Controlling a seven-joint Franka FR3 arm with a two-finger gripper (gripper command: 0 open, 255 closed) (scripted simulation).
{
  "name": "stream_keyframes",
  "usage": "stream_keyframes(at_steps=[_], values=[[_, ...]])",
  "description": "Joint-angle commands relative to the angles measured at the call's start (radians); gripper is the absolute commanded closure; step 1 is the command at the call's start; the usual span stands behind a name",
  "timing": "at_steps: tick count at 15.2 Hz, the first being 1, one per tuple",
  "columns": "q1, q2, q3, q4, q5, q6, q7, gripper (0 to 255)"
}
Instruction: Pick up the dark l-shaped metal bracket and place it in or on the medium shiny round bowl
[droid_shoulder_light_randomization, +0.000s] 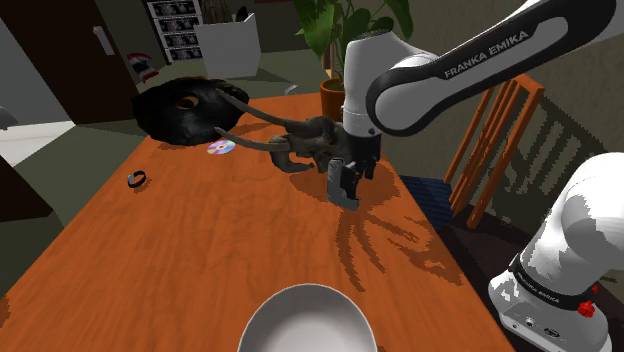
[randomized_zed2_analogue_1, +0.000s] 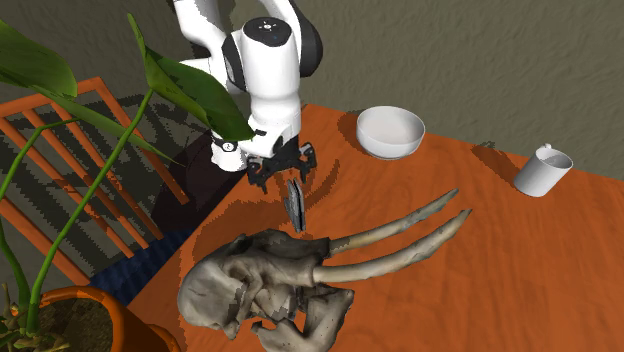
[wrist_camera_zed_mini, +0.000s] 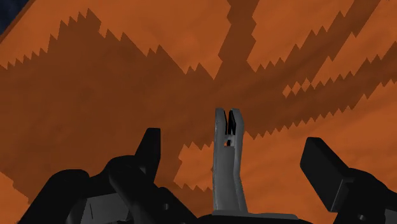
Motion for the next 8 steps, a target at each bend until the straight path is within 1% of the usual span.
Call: stream_keyframes(at_steps=[1,8], values=[[-0.001,0.037,0.012,0.006,-0.01,0.031,0.011,0],[-0.004,0.094,0.024,-0.04,-0.021,0.132,0.022,0]])
